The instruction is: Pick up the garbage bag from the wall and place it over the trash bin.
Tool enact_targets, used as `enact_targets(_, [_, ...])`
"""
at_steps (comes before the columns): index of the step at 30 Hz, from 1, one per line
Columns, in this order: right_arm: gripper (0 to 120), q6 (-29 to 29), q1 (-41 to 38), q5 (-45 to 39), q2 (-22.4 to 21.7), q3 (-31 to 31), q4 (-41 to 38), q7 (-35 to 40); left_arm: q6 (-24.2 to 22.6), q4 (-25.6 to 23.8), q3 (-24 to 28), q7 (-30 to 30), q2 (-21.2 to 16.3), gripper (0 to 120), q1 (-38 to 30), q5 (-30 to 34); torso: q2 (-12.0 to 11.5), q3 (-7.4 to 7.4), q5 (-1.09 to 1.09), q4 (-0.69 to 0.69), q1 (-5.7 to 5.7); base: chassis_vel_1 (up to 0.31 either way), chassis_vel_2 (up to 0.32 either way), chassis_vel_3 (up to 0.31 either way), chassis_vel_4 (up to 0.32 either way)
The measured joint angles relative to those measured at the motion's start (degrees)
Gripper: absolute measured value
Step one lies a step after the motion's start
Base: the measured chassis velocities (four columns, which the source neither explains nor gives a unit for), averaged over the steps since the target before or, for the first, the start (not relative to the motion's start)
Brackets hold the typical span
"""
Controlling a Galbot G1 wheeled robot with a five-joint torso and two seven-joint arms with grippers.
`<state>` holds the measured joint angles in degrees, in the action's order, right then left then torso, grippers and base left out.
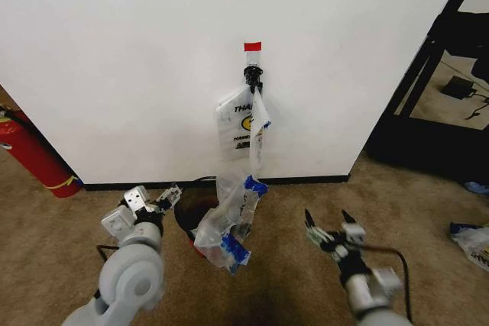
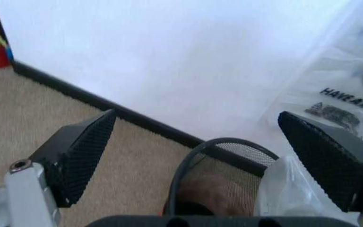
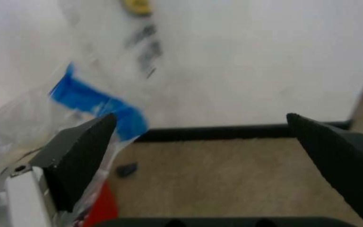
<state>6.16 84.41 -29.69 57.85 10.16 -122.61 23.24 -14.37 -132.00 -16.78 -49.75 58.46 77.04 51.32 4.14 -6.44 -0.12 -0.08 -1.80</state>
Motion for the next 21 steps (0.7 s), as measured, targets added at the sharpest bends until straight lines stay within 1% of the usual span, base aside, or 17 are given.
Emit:
enact_targets(1, [100,0.0,0.0,0.0,0.0,0.0,0.0,0.0,0.0,0.0,0.0,0.0,0.0,100,0.0,0.0,0.0,0.0,0.0,0.0,0.0,0.0,0.0,0.0,0.0])
enact_targets(3, [100,1.67,-3.1,-0.67,0.29,-3.03,1.53,0.41,0.02,-0.25,-0.01,0.47,0.16,100,0.36,-1.11,0.0,0.0,0.0,-0.03,0.0,0.0,0.0,0.0,0.0])
enact_targets(6, [100,3.54,-6.9,-0.64,1.46,-7.14,3.7,1.01,-0.26,-0.92,-0.24,0.83,0.23,100,0.6,-1.69,-0.01,0.0,0.0,-0.01,0.0,0.0,0.0,0.0,0.0])
enact_targets(8, [100,4.67,-11.23,2.76,3.44,-12.53,7.02,1.45,-2.47,-2.32,-0.64,0.7,-0.55,100,0.88,-1.41,-0.01,0.0,-0.01,-0.01,0.0,0.0,0.0,0.0,0.0])
enact_targets(9, [100,5.12,-12.43,3.77,4.18,-14.14,7.91,1.83,-3.07,-2.71,-0.74,0.61,-0.94,100,0.97,-1.29,-0.01,0.0,0.02,0.0,0.0,0.0,0.0,0.0,0.0])
enact_targets(10, [100,5.12,-12.43,3.77,4.18,-14.14,7.91,1.83,-3.07,-2.71,-0.74,0.61,-0.94,100,0.97,-1.29,-0.01,0.0,0.02,0.0,0.0,0.0,0.0,0.0,0.0])
enact_targets(11, [100,6.27,-13.88,4.48,5.41,-15.76,8.83,2.76,-3.46,-2.95,-0.83,0.57,-1.26,100,1.07,-1.32,0.0,0.0,0.02,-0.01,0.0,0.0,0.0,0.0,0.0])
enact_targets(14, [100,8.31,-16.48,4.83,7.57,-18.01,10.56,5.4,-3.79,-3.21,-1.07,0.48,-1.4,100,1.32,-1.33,-0.01,0.0,0.0,0.0,0.0,0.0,0.0,0.0,0.0])
enact_targets(21, [100,10.34,-19.2,2.76,10.35,-19.69,13.22,9.28,-3.79,-2.35,-0.81,0.48,-1.43,100,0.87,-1.33,0.0,0.0,0.0,-0.01,0.0,0.0,0.0,0.0,0.0])
